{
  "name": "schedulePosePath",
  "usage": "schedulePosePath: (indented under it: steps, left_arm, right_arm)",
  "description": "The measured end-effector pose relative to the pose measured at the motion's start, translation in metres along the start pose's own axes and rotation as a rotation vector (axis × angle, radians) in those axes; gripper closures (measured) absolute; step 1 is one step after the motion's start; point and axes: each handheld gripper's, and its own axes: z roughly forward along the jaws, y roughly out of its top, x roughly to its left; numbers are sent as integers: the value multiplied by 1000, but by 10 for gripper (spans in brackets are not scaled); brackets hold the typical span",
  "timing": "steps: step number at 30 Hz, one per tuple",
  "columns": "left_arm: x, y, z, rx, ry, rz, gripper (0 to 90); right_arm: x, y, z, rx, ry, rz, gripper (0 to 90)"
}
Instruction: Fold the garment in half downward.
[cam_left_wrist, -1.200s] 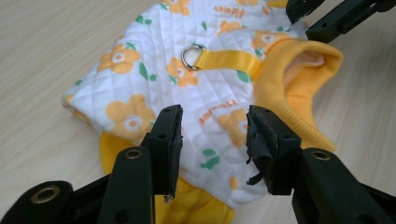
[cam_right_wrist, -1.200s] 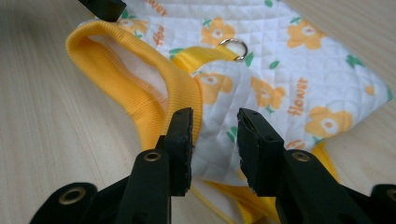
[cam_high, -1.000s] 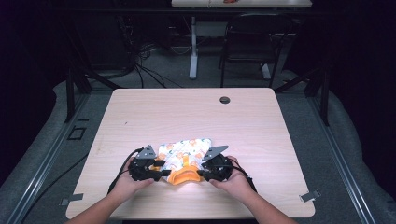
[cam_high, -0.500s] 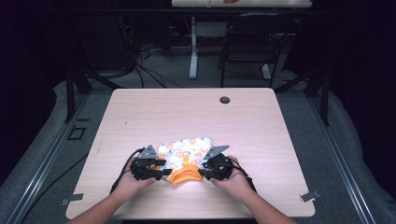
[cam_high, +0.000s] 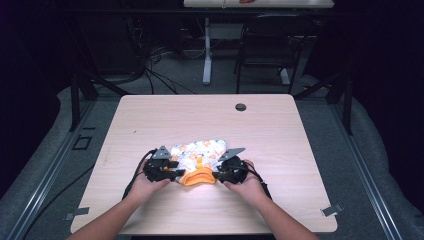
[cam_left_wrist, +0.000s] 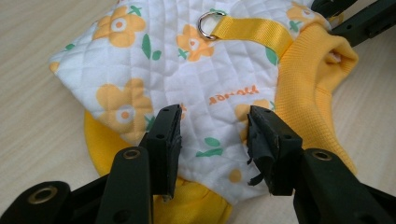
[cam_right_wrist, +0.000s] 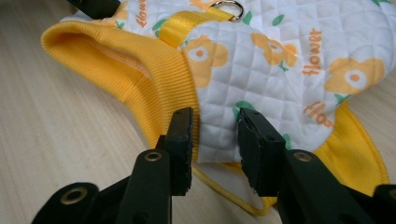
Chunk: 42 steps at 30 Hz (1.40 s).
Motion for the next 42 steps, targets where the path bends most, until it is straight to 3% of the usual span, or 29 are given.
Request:
schedulePosePath:
  steps: [8,15,27,33,42]
  left_arm:
    - [13,2,8,-43,27,-42,586]
    - [20,9,16,-46,59,-35,598]
    - [23,9,19,-70,71,-73,598]
    - [21,12,14,-82,77,-80,590]
    - [21,20,-8,-108,83,-86,570]
  right_arm:
    - [-13,9,8,-3,-29,19,655]
    - [-18,10,13,-31,-45,35,655]
    - [-26,8,16,-65,-45,79,659]
    - [-24,12,12,-50,-48,64,653]
    - [-16,21,-11,-87,-68,16,643]
